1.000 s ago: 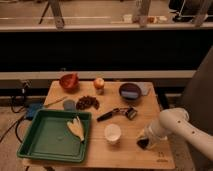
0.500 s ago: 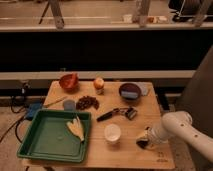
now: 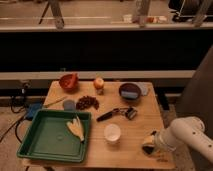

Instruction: Wipe table surface with eraser

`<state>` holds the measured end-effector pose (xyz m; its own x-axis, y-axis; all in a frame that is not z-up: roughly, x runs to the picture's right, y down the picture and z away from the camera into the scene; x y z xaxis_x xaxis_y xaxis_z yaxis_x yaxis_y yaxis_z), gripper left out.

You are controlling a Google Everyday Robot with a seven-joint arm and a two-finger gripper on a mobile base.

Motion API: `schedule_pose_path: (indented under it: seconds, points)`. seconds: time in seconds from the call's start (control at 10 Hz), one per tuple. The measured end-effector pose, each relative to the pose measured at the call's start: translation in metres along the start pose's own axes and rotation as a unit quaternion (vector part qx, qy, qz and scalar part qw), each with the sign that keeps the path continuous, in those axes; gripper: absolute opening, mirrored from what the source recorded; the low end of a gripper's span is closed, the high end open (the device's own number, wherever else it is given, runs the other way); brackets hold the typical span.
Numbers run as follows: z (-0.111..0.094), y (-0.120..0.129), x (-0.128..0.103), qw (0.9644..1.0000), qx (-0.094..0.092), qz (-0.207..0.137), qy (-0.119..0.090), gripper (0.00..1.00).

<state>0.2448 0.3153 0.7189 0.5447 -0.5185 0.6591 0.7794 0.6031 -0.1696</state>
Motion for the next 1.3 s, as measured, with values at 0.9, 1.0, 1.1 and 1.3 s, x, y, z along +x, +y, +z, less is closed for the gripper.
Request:
schedule_pose_path:
  seconds: [0.9, 1.0, 1.1, 1.3]
  points:
    - [0.029, 0.005, -0.059, 0.9979, -0.023, -0.049, -0.037, 0.00]
    - [0.031, 0.000, -0.065, 0.9972, -0.023, -0.059, -0.039, 0.00]
    - [0.036, -0.011, -0.073, 0.9960, -0.021, -0.076, -0.042, 0.00]
    - [0.042, -0.033, -0.084, 0.9935, -0.016, -0.103, -0.046, 0.00]
